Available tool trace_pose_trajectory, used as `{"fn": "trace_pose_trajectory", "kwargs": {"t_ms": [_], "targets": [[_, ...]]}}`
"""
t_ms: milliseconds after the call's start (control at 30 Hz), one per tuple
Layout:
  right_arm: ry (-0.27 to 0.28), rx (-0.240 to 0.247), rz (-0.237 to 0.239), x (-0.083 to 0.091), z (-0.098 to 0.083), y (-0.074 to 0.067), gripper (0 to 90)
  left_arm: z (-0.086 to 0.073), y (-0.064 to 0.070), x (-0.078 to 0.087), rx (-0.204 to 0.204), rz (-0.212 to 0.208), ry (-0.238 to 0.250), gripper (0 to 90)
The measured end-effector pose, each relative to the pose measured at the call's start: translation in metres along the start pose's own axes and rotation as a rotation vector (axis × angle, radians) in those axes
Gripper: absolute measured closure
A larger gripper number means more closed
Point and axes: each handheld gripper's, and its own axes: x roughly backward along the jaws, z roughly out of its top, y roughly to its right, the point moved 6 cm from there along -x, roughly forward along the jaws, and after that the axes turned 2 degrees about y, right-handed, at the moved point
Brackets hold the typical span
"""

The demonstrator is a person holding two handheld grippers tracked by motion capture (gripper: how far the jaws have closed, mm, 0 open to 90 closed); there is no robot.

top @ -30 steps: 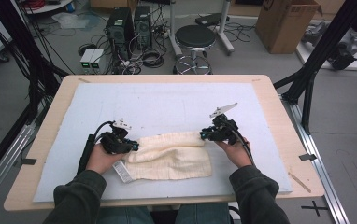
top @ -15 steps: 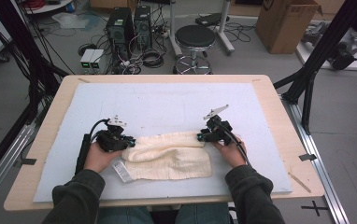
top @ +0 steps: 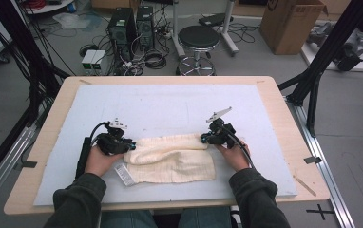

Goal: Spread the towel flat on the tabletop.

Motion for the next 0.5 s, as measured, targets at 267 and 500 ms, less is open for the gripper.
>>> {"fn": "trace_pose_trajectory", "kwargs": {"t_ms": [267, 500], "targets": [[0.001, 0.002, 0.015, 0.001, 0.0, -0.001, 86.0, 0.001, 0.002, -0.001, -0.039, 0.019, 0.003, 89.4], [0.07, 0.029, 0.015, 0.023, 0.006, -0.008, 86.1, 0.007, 0.002, 0.009, -0.03, 0.02, 0.069, 89.6]]}}
